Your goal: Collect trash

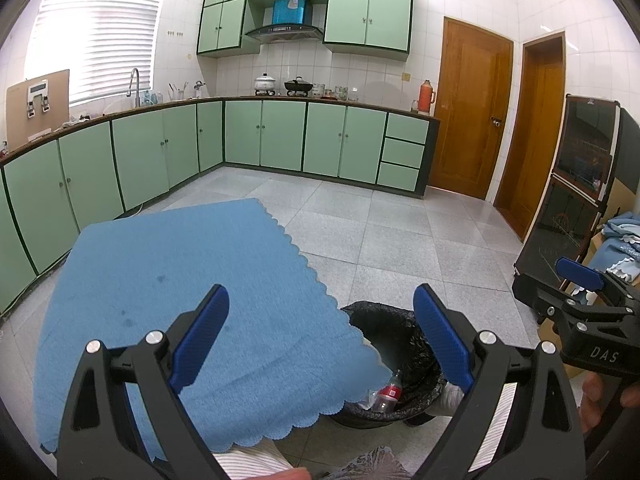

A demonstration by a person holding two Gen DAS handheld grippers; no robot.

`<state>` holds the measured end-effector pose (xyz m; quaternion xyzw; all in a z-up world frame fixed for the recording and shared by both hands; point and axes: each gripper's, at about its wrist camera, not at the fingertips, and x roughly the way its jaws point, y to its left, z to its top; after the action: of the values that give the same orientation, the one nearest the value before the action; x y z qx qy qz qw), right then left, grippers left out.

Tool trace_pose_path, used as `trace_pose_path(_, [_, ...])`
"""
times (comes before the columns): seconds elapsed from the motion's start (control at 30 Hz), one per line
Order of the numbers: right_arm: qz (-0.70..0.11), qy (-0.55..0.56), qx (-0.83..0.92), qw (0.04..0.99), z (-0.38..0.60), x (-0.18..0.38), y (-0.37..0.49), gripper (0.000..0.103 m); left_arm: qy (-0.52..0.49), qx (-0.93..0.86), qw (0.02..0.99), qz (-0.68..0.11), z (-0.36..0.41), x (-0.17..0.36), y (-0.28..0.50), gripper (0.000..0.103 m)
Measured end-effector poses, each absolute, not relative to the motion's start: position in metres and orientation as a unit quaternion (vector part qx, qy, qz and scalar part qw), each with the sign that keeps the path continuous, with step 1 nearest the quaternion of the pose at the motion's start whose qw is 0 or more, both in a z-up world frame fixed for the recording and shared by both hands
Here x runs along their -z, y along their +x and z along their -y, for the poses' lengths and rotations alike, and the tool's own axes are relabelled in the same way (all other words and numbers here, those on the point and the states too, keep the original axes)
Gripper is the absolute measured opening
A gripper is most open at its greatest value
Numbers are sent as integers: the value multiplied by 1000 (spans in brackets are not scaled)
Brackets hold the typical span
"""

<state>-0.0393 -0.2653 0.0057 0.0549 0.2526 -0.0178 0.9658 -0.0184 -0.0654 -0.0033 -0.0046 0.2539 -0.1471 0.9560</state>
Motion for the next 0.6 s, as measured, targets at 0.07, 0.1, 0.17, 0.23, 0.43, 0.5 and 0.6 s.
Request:
trace_pose_path(0.07, [-253, 54, 18, 966, 265, -6, -39, 97, -4, 147, 956, -254, 66, 3, -18, 90])
trace_pose_path(0.1, [-253, 55, 18, 966, 265, -6, -39, 97, -4, 147, 956, -254, 66, 4, -19, 90])
trace_pose_path(0.17, [-253, 55, 18, 966, 265, -6, -39, 97, -4, 147, 956, -254, 67, 3, -18, 90])
trace_pose_path(0.23, [-254, 55, 18, 966, 265, -6, -39, 97, -5, 147, 956, -255, 67, 4, -18, 90])
trace_pose_path(0.43, [-254, 55, 18, 965, 268, -4, -38, 97, -7, 147, 955, -257, 68, 7, -18, 90])
trace_pose_path(0.5, [-255, 54, 19, 965, 269, -3, -39, 97, -7, 147, 955, -257, 67, 8, -18, 90])
trace_pose_path(0.6, [-256, 55, 18, 965, 269, -1, -39, 97, -7, 147, 955, -257, 67, 8, -18, 90])
